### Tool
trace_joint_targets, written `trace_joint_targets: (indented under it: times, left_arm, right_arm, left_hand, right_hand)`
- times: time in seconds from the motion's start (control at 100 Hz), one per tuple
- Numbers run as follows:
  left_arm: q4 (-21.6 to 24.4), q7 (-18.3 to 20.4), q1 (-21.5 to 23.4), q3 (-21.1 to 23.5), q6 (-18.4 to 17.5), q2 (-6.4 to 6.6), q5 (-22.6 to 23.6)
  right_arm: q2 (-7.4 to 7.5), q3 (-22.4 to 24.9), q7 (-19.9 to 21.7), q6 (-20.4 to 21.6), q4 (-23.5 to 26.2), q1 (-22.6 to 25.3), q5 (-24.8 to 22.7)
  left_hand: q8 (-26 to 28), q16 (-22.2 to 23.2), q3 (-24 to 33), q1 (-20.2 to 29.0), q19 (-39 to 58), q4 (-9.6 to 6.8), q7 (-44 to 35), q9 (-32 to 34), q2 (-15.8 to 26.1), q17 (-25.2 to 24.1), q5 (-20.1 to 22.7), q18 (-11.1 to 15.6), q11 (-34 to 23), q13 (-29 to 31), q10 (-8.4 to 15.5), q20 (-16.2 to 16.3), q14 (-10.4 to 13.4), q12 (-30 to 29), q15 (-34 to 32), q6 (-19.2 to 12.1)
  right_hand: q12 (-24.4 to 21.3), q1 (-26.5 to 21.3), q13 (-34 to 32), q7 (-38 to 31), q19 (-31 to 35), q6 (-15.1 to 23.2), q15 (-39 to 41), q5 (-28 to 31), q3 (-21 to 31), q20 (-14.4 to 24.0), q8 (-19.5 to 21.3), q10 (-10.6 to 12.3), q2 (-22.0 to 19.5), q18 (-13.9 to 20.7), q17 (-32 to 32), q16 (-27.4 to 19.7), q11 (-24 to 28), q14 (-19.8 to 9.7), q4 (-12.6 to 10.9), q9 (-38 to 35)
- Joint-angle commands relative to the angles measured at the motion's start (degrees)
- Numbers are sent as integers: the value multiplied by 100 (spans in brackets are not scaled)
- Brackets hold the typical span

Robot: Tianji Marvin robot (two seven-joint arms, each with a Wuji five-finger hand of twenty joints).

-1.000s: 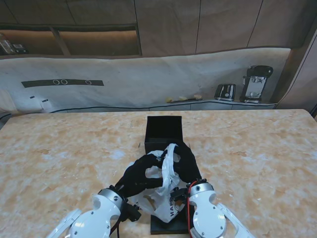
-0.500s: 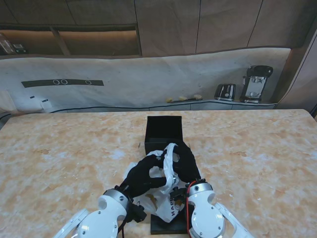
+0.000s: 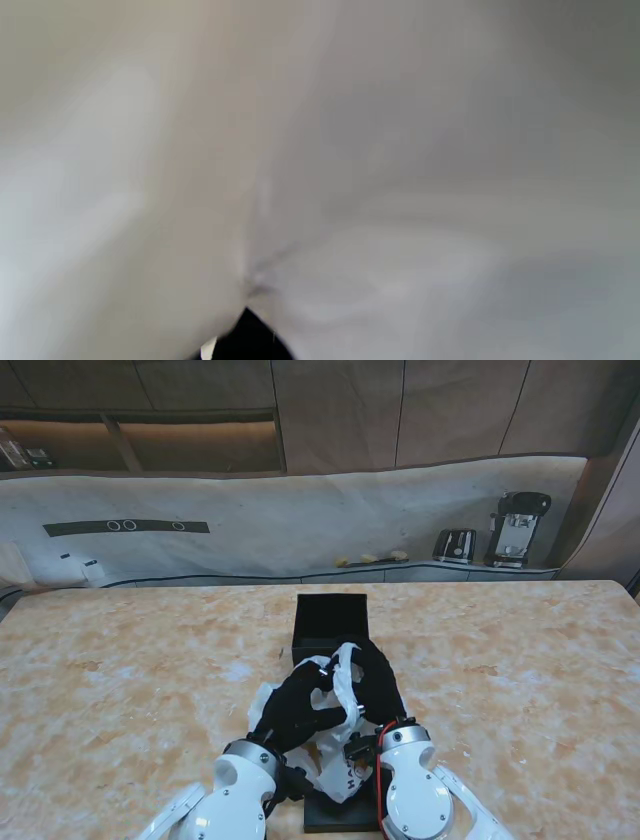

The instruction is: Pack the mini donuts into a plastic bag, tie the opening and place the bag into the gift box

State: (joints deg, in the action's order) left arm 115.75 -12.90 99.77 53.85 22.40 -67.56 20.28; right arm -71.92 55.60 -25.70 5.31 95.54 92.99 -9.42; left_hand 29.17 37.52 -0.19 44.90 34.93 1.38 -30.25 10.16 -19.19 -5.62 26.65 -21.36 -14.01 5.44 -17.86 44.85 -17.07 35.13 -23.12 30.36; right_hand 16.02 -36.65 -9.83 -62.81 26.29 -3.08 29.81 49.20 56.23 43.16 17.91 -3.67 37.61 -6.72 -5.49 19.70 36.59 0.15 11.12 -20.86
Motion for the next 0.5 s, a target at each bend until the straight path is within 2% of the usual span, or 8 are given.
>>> trace_joint_targets:
  times: [0.0, 0.21, 0.31, 0.34, 0.41, 0.43, 0.48, 0.49]
  left_arm:
    - [47, 23, -118, -62, -5, -132, 54]
    - [-126, -298, -270, -210, 56, -250, 83]
    - [-161, -401, -281, -226, 44, -283, 67]
    - [-161, -416, -278, -225, 51, -288, 65]
    - [-164, -469, -265, -217, 77, -305, 61]
    - [-162, -480, -261, -214, 88, -309, 60]
    - [-157, -506, -248, -204, 109, -318, 50]
    - [-156, -513, -246, -202, 109, -320, 48]
  right_arm:
    - [-72, -143, 127, 65, -16, 91, -38]
    - [-61, -124, 132, 138, 0, 137, -44]
    - [-50, -87, 139, 163, 26, 172, -54]
    - [-48, -77, 141, 169, 32, 181, -55]
    - [-45, -57, 138, 183, 42, 201, -52]
    - [-46, -52, 136, 184, 45, 207, -48]
    - [-47, -43, 129, 178, 50, 217, -42]
    - [-47, -41, 129, 176, 51, 219, -38]
  left_hand:
    - [180, 114, -128, 118, -66, 55, 178, -231, 213, -49, -850, 204, 69, -203, 29, 145, 6, 115, 118, -1127]
    - [371, 271, -82, 860, 264, 30, -331, -150, 448, 1, -935, 258, -187, -154, 61, 182, 29, 294, -202, -1022]
    - [278, 275, -59, 1402, 646, 13, -514, -51, 530, 7, -616, 244, -727, -125, 71, 111, 9, 333, -644, -1041]
    - [184, 221, -42, 1677, 858, -4, -563, -11, 542, -1, -346, 233, -1113, 4, 68, 79, -42, 321, -825, -1075]
    - [21, 156, 79, 2096, 1302, -45, -593, 144, 533, 10, 44, 233, -1489, 173, 77, 91, -64, 176, -1033, -1112]
    - [-32, 142, 197, 2332, 1448, -36, -632, 260, 348, 9, 192, 231, -1563, 262, 82, 96, -80, 123, -1083, -1163]
    - [-237, 81, 705, 2502, 1753, -2, -757, 372, 26, -3, 345, 226, -1725, 362, 93, -79, -84, -45, -1188, -1241]
    - [-286, 74, 1043, 2421, 1817, 59, -812, 405, -92, -7, 374, 230, -1746, 387, 97, -135, -87, -53, -1209, -1252]
  right_hand:
    - [313, -30, 129, -435, 32, 356, 91, 326, -317, 113, 119, 26, 537, 215, -96, 117, 87, -161, 99, 150]
    - [314, -32, 105, -475, 38, 372, 105, 348, -294, 111, 43, 33, 588, 217, -88, 115, 97, -165, 80, 118]
    - [313, -15, 94, -492, 40, 361, 104, 347, -281, 110, 18, 38, 588, 218, -85, 110, 99, -173, 78, 101]
    - [313, -9, 94, -496, 41, 384, 103, 345, -279, 110, 15, 38, 584, 218, -85, 109, 99, -168, 79, 97]
    - [313, 1, 88, -502, 41, 394, 103, 339, -266, 109, 9, 43, 580, 218, -85, 107, 99, -175, 74, 88]
    - [313, 10, 85, -505, 41, 402, 104, 334, -261, 108, 11, 43, 568, 218, -85, 107, 100, -179, 73, 83]
    - [313, 0, 81, -510, 42, 409, 103, 328, -242, 108, 15, 42, 574, 219, -84, 106, 100, -168, 66, 75]
    - [313, -4, 80, -511, 42, 411, 103, 324, -239, 107, 18, 45, 582, 220, -84, 105, 101, -171, 65, 71]
